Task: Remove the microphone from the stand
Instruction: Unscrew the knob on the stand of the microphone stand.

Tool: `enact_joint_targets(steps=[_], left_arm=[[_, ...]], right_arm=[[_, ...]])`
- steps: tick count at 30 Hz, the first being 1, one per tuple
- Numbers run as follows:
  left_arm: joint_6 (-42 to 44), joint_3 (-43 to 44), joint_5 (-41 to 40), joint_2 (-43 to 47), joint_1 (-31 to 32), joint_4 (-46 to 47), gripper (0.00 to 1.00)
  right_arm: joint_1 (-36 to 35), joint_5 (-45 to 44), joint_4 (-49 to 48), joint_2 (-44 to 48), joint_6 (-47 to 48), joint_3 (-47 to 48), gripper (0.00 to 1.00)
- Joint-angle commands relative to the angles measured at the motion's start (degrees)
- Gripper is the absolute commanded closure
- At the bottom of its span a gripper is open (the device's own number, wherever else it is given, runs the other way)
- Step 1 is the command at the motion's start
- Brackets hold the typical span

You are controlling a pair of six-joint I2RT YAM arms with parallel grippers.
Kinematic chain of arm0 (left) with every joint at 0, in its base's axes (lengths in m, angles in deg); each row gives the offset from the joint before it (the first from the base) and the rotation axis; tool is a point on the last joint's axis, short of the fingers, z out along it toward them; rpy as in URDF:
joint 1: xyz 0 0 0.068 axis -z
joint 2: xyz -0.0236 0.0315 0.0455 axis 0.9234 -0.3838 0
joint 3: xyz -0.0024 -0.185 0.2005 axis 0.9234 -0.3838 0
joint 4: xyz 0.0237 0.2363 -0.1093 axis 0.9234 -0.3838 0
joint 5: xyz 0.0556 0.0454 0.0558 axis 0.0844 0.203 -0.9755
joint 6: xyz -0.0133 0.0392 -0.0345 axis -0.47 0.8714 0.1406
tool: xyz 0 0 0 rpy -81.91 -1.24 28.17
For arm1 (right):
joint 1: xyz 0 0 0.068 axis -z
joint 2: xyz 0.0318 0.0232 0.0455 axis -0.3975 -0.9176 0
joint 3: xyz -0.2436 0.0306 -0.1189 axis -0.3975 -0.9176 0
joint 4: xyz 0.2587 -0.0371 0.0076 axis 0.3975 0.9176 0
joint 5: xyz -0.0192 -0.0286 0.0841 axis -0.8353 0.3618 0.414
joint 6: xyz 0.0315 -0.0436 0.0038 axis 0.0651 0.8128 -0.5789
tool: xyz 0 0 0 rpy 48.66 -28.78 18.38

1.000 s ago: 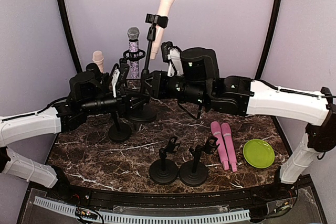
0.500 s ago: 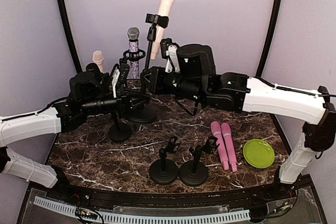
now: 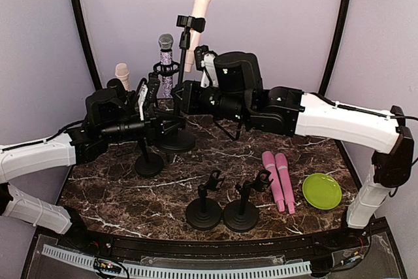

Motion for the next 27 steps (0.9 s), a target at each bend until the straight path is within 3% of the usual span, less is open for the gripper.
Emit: enact_joint_targets(steps=[1, 5, 15, 27], left_arm=[[0.8, 1.4, 3.4, 1.3, 0.9, 5.0, 1.00], [1.1, 1.4, 3.7, 1.4, 1.0, 5.0, 1.00], [1.2, 1.1, 4.7, 2.2, 1.1, 5.8, 1.00], [-3.5, 0.7, 20.9, 1.0, 1.1, 14.5, 1.00]], right_arm=[[-1.0, 5.0, -4.4, -1.8, 0.4, 3.1, 0.69], [-1.0, 4.0, -3.8, -2.0, 0.5, 3.2, 0.71], [0.6, 1.4, -3.8, 1.9, 1.1, -2.0, 0.86], [3.3, 25.9, -13.6, 13.0, 10.2, -13.3, 0.92]])
